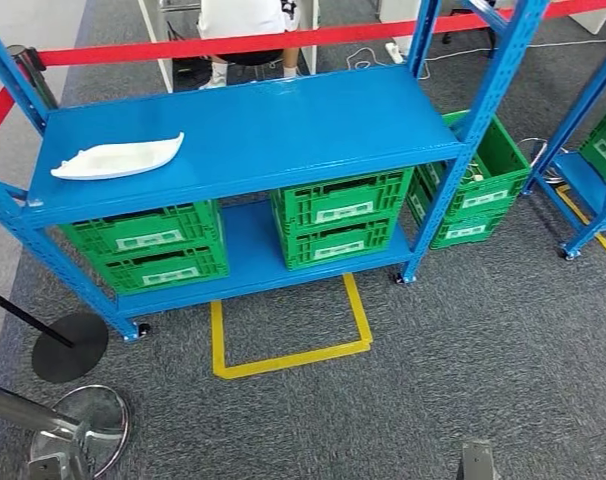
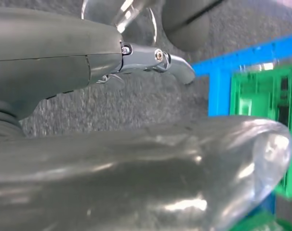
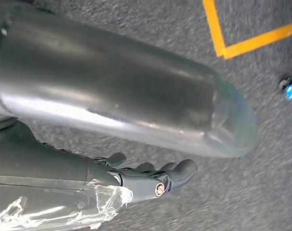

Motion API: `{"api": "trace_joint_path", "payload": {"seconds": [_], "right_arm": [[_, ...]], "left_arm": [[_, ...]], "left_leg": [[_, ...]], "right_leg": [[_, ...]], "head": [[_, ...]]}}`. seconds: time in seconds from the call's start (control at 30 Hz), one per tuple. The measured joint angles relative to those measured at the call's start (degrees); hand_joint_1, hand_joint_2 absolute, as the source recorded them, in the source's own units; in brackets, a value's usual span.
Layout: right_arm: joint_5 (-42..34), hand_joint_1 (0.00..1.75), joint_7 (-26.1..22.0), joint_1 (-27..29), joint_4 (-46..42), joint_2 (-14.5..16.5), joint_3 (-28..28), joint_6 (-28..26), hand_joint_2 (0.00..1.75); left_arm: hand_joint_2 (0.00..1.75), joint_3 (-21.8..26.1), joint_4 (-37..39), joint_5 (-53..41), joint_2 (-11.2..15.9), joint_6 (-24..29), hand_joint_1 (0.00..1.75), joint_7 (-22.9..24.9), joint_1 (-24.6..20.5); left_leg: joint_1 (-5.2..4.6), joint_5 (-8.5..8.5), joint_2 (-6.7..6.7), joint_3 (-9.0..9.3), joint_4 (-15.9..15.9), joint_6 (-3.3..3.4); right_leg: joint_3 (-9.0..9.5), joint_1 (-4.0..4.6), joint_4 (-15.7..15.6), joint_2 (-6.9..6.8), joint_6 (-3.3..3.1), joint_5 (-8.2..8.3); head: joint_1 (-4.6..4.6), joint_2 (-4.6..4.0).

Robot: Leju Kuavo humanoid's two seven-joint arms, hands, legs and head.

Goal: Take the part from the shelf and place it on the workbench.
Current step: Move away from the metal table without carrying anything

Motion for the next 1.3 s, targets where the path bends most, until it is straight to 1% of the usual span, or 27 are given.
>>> {"api": "trace_joint_path", "payload": {"seconds": [0.03,0.07,0.1,0.13,0.17,0.2,0.3,0.33,0.37,0.43,0.47,0.5,0.53,0.57,0.7,0.73,0.83,0.87,0.9,1.03,1.13,1.3], "right_arm": [[0.0,0.0,0.01,-0.06,-0.03,0.0,0.07,-0.01,0.0],[-0.02,0.0,0.02,-0.04,-0.04,0.0,0.09,-0.02,0.0],[-0.08,0.0,0.03,0.07,-0.04,0.0,0.09,-0.04,0.0],[-0.17,0.0,0.03,0.2,-0.04,0.0,0.09,-0.06,0.0],[-0.26,0.0,0.03,0.29,-0.04,0.0,0.09,-0.09,0.0],[-0.33,0.0,0.02,0.33,-0.04,0.0,0.09,-0.12,0.0],[-0.36,0.0,0.01,0.33,-0.04,0.0,0.09,-0.15,0.0],[-0.38,0.0,-0.03,0.32,-0.04,0.0,0.09,-0.27,0.0],[-0.41,0.0,-0.1,0.28,-0.08,0.0,0.08,-0.51,0.0],[-0.57,0.0,-0.26,0.08,-0.14,0.02,0.08,-0.9,0.0],[-0.66,0.0,-0.31,0.0,-0.17,0.04,0.07,-0.98,0.0],[-0.76,0.0,-0.32,-0.05,-0.17,0.05,0.06,-0.94,0.0],[-0.83,0.0,-0.27,-0.05,-0.18,0.06,0.04,-0.98,0.0],[-0.86,0.0,-0.12,-0.07,-0.19,0.05,0.02,-1.1,0.0],[-1.07,0.0,0.83,-0.25,-0.19,0.07,0.0,-1.94,0.0],[-1.14,0.0,0.9,-0.29,-0.19,0.06,0.0,-2.09,0.0],[-1.26,0.0,1.11,-0.37,-0.19,0.04,-0.02,-2.27,1.31],[-1.31,0.0,1.21,-0.4,-0.18,0.04,-0.02,-2.2,1.75],[-1.38,0.0,1.33,-0.42,-0.16,0.04,-0.02,-2.02,1.75],[-2.81,0.0,2.87,-0.13,-0.13,-0.4,1.35,-0.12,0.0],[-5.23,0.0,5.15,0.59,-0.1,-1.1,3.85,1.32,0.0],[-9.48,0.0,9.03,1.84,-0.09,-2.39,8.38,3.53,0.0]], "left_arm": [[0.0,0.01,0.01,0.01,0.03,-0.01,0.0,0.0,-0.1],[0.0,0.01,0.01,0.01,0.04,-0.05,0.0,0.0,-0.24],[0.0,0.02,0.02,0.02,0.05,-0.1,0.0,0.0,-0.37],[0.0,0.02,0.03,0.02,0.03,-0.17,0.0,0.0,-0.42],[0.0,0.02,0.03,0.02,0.01,-0.22,0.0,0.0,-0.41],[0.0,0.02,0.04,0.02,0.01,-0.25,0.0,0.0,-0.37],[0.0,0.02,0.04,0.02,0.01,-0.26,0.0,0.0,-0.33],[0.0,0.02,0.05,0.02,0.01,-0.27,0.0,0.0,-0.27],[0.0,0.02,0.05,0.02,0.01,-0.29,0.0,0.0,-0.19],[0.0,0.02,0.08,0.02,0.02,-0.32,0.0,0.0,-0.07],[0.0,0.02,0.08,0.02,0.04,-0.3,0.0,0.0,-0.05],[0.0,0.03,0.09,0.02,0.05,-0.28,0.0,0.0,-0.05],[0.0,0.04,0.1,0.02,0.07,-0.26,0.0,0.01,-0.04],[0.0,0.06,0.14,0.01,0.07,-0.22,0.0,0.01,-0.08],[0.0,0.38,0.95,-0.35,0.16,-0.16,0.0,0.01,-0.53],[0.44,0.48,1.21,-0.45,0.21,-0.19,0.0,0.01,-0.61],[1.75,0.73,1.78,-0.52,0.25,-0.26,0.0,0.01,-0.72],[1.75,0.87,1.98,-0.68,0.27,-0.16,0.0,0.0,-0.8],[1.75,1.0,2.19,-1.02,0.31,0.08,0.0,0.01,-0.89],[0.0,0.12,3.29,-2.69,0.77,1.81,0.0,0.45,-0.89],[0.0,-1.97,4.41,-1.85,1.49,2.29,0.0,1.96,-0.76],[0.0,-6.19,6.17,0.4,2.75,2.69,0.0,6.04,-0.33]], "left_leg": [[0.14,-0.06,-0.73,0.2,-0.11,0.37],[0.16,-0.19,-1.46,0.31,-0.13,0.69],[0.1,-0.35,-2.13,0.41,-0.12,1.01],[0.03,-0.5,-2.75,0.52,-0.12,1.24],[-0.04,-0.6,-3.16,0.6,-0.11,1.38],[-0.09,-0.66,-3.38,0.67,-0.11,1.46],[-0.11,-0.7,-3.52,0.73,-0.11,1.51],[-0.16,-0.78,-3.73,0.86,-0.11,1.52],[-0.26,-1.03,-4.13,1.27,-0.1,1.51],[-0.62,-1.79,-5.05,2.18,0.06,1.29],[-0.75,-2.08,-5.33,2.53,0.12,1.26],[-0.84,-2.2,-5.4,2.61,0.13,1.25],[-0.84,-2.17,-5.38,2.66,0.02,1.38],[-0.83,-2.15,-5.36,2.73,-0.13,1.38],[-0.84,-2.09,-5.33,2.94,-0.58,1.19],[-0.82,-2.07,-5.33,2.96,-0.64,1.04],[-0.77,-2.04,-5.33,2.98,-0.76,0.55],[-0.76,-2.03,-5.33,2.98,-0.77,0.48],[-0.77,-2.02,-5.33,2.98,-0.78,0.43],[-0.79,-2.0,-5.33,2.98,-0.78,0.38],[-0.82,-2.0,-5.32,2.97,-0.78,0.38],[-0.83,-2.0,-5.32,2.97,-0.78,0.39]], "right_leg": [[-1.0,-0.09,2.32,1.54,0.18,-1.29],[-2.94,-0.12,5.96,3.21,0.25,-2.96],[-5.43,-0.09,10.21,4.12,0.24,-4.61],[-7.72,-0.03,13.86,4.48,0.19,-5.76],[-9.33,0.02,16.26,4.61,0.15,-6.35],[-10.18,0.04,17.36,4.64,0.12,-6.47],[-10.52,0.05,17.64,4.64,0.09,-6.32],[-10.69,0.07,17.24,4.65,0.01,-5.57],[-10.11,0.15,14.51,4.68,-0.25,-3.12],[-7.59,0.34,5.99,5.27,-0.96,2.84],[-6.23,0.42,2.12,5.6,-1.2,5.15],[-5.63,0.44,0.57,5.92,-1.28,5.75],[-5.63,0.44,0.5,6.0,-1.21,5.79],[-5.64,0.46,0.49,6.05,-1.28,5.76],[-5.63,0.47,0.49,6.08,-1.56,5.61],[-5.63,0.49,0.49,6.08,-1.62,5.6],[-5.64,0.53,0.51,6.08,-1.72,5.59],[-5.64,0.54,0.51,6.07,-1.75,5.59],[-5.64,0.54,0.51,6.07,-1.79,5.6],[-5.6,0.52,0.46,6.07,-1.92,5.66],[-5.54,0.5,0.35,6.06,-1.93,5.7],[-5.46,0.49,0.19,6.06,-1.89,5.75]], "head": [[0.1,0.0],[0.21,0.0],[0.26,0.0],[0.29,0.0],[0.31,0.0],[0.31,0.0],[0.31,0.0],[0.3,0.0],[0.3,0.0],[0.23,0.0],[0.22,0.0],[0.19,0.0],[0.19,0.0],[0.19,0.0],[0.17,0.0],[0.17,0.0],[0.18,0.0],[0.19,0.0],[0.19,0.0],[0.19,0.0],[0.2,0.0],[0.2,0.0]]}}
